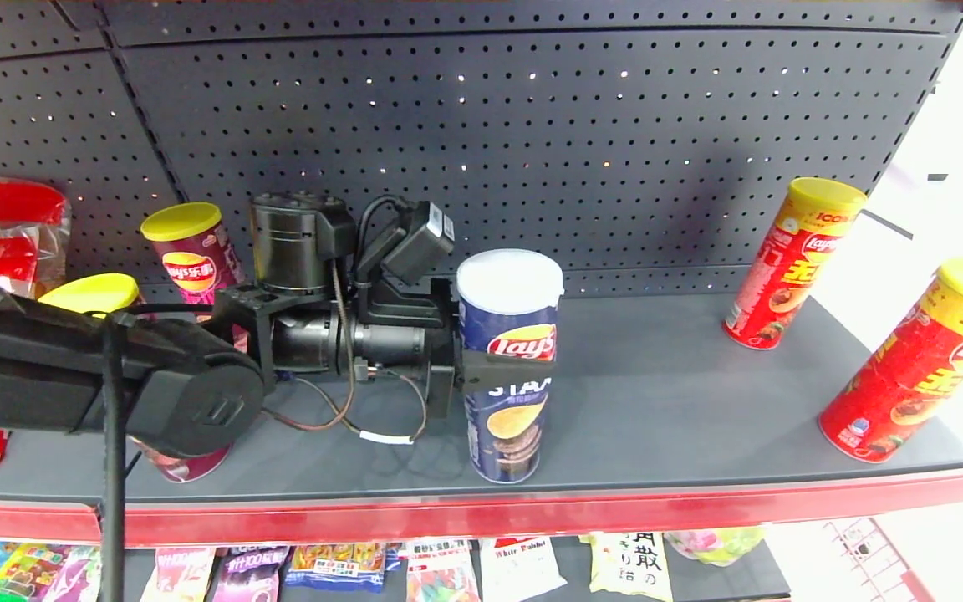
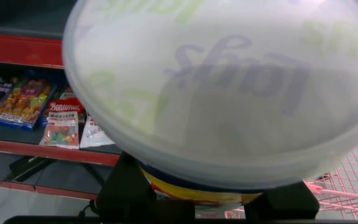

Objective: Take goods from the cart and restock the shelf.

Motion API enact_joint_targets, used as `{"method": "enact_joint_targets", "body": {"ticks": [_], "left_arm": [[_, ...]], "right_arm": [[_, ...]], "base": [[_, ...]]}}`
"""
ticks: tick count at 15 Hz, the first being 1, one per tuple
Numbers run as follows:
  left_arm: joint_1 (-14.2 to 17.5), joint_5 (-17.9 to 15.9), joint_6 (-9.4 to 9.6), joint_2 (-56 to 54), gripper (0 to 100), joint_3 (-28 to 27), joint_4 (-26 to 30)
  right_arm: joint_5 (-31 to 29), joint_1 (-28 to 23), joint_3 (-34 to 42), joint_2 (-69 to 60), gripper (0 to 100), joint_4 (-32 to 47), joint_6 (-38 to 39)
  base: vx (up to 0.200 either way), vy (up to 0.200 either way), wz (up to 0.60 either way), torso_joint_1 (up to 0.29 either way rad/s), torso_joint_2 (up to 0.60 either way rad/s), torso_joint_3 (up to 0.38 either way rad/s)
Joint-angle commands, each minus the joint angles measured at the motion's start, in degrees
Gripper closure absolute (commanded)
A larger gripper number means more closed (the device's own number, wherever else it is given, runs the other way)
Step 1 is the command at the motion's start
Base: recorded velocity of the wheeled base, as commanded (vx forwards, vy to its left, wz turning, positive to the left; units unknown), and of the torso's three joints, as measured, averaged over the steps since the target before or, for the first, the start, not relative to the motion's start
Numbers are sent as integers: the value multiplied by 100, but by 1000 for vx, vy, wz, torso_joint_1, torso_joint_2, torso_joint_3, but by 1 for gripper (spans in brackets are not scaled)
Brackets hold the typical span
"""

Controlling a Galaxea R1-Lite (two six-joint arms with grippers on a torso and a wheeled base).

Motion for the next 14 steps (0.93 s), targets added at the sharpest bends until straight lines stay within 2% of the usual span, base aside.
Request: {"method": "enact_joint_targets", "body": {"ticks": [1, 4, 5, 11, 14], "left_arm": [[4, -22, 4, 23, 100, 60, 2], [47, -40, 109, 181, 100, -1, -130], [109, -40, 101, 243, 100, -28, -262], [188, -338, 101, 269, 100, 16, -262], [250, -426, 259, 392, 100, -1, -279]], "right_arm": [[0, 4, 0, 9, 100, -1, -2], [0, 4, 0, 9, 100, -1, -2], [0, 4, 0, 9, 100, -1, -2], [0, 4, 0, 9, 100, -1, -2], [-26, 4, 0, 9, 100, -1, -2]], "base": [[0, 0, 0, 0, 0, 0], [0, 0, 0, 0, 0, 0], [0, 0, 0, 0, 0, 0], [0, 0, 0, 0, 0, 0], [0, 0, 0, 0, 0, 0]]}}
